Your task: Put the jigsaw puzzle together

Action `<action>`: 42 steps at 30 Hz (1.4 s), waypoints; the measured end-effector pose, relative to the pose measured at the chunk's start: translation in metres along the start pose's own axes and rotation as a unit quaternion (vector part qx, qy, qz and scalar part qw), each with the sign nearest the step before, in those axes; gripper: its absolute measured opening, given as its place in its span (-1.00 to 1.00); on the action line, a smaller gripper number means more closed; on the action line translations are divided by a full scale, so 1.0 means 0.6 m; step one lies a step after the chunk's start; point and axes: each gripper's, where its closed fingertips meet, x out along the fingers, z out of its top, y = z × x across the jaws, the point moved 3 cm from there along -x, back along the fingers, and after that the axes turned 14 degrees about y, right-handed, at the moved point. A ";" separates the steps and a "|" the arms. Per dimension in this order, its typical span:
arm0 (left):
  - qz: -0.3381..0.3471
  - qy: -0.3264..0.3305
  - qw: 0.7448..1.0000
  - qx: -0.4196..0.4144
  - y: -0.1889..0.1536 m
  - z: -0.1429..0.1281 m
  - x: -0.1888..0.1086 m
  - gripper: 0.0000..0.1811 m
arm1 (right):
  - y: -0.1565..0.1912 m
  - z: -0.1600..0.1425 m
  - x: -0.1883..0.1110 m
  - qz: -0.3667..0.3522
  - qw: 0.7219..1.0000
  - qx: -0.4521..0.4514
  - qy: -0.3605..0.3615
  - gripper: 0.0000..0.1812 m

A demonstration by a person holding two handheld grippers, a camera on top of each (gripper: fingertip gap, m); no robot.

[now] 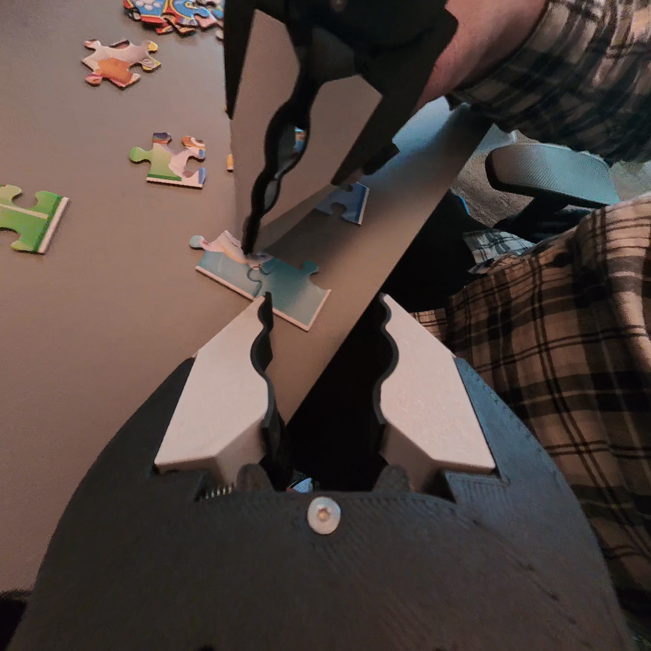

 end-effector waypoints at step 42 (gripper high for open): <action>0.104 0.011 0.979 0.174 -0.078 0.031 0.068 -0.31 | 0.116 -0.108 -0.062 0.056 0.998 0.027 0.025 -0.57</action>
